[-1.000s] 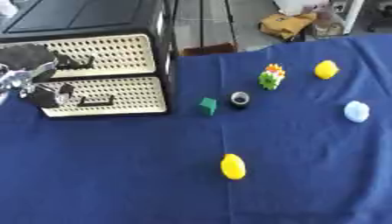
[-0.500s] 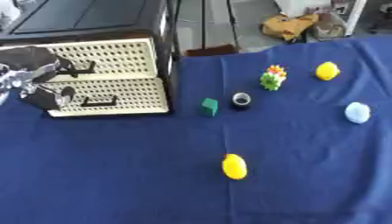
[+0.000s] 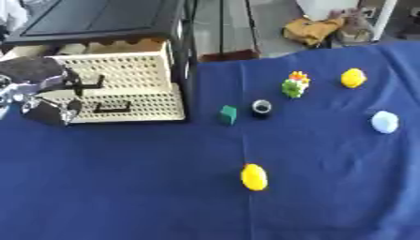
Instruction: Pick up objects from table and place into drawer.
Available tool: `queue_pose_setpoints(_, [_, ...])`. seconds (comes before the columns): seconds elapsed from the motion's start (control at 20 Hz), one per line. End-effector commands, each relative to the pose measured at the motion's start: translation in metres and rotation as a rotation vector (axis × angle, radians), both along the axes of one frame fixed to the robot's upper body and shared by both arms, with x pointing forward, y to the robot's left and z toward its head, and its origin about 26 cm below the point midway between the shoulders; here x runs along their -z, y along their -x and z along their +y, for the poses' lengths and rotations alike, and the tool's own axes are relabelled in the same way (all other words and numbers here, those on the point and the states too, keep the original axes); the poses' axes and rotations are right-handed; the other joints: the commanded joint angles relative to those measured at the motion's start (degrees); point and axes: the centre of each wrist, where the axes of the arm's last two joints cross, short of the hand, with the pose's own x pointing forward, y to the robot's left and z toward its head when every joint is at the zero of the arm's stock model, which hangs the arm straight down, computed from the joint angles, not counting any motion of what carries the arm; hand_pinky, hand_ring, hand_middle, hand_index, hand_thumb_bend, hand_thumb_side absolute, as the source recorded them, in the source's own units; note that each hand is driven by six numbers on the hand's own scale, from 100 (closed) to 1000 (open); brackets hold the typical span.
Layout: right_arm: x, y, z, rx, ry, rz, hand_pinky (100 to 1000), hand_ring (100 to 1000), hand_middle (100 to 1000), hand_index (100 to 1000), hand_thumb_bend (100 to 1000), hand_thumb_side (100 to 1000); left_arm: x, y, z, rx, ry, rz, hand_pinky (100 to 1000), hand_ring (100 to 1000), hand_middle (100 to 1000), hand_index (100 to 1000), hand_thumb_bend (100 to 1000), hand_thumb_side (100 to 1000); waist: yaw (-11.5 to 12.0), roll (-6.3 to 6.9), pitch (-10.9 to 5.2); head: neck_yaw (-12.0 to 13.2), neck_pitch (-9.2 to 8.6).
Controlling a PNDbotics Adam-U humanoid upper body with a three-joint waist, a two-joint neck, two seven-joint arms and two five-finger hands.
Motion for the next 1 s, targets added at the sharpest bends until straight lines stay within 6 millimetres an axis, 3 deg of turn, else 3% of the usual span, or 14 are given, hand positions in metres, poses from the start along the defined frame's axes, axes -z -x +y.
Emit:
queue_pose_setpoints(0.05, [-0.006,0.002,-0.003,0.003,-0.011,-0.016,763,817,497,787,100,955,-0.013,0.018,-0.003,0.028,-0.028,-0.055,100,100,165,653,100,244,0.34,-0.2,-1.5,-0.44,0.6])
queue_pose_setpoints(0.35, [-0.007,0.002,-0.003,0.004,-0.019,-0.015,764,817,498,787,100,956,-0.013,0.04,-0.016,0.071,-0.04,-0.1,100,100,164,649,100,244,0.91,-0.34,-1.52,-0.8,0.43])
queue_pose_setpoints(0.75, [-0.008,0.002,-0.003,0.005,-0.026,-0.019,764,817,499,787,100,955,-0.011,0.053,-0.022,0.08,-0.048,-0.115,100,100,164,646,100,244,1.22,-0.58,-1.28,-1.01,0.1])
queue_pose_setpoints(0.95, [-0.008,0.002,-0.002,0.001,-0.026,-0.019,766,818,498,787,100,955,-0.01,0.055,-0.021,0.072,-0.052,-0.11,100,100,163,769,100,244,1.26,-0.64,-1.16,-1.03,-0.16])
queue_pose_setpoints(1.0, [-0.008,0.002,-0.002,0.0,-0.025,-0.018,768,819,498,786,100,955,-0.01,0.055,-0.021,0.072,-0.051,-0.108,100,100,163,842,100,244,1.27,-0.65,-1.12,-1.03,-0.16])
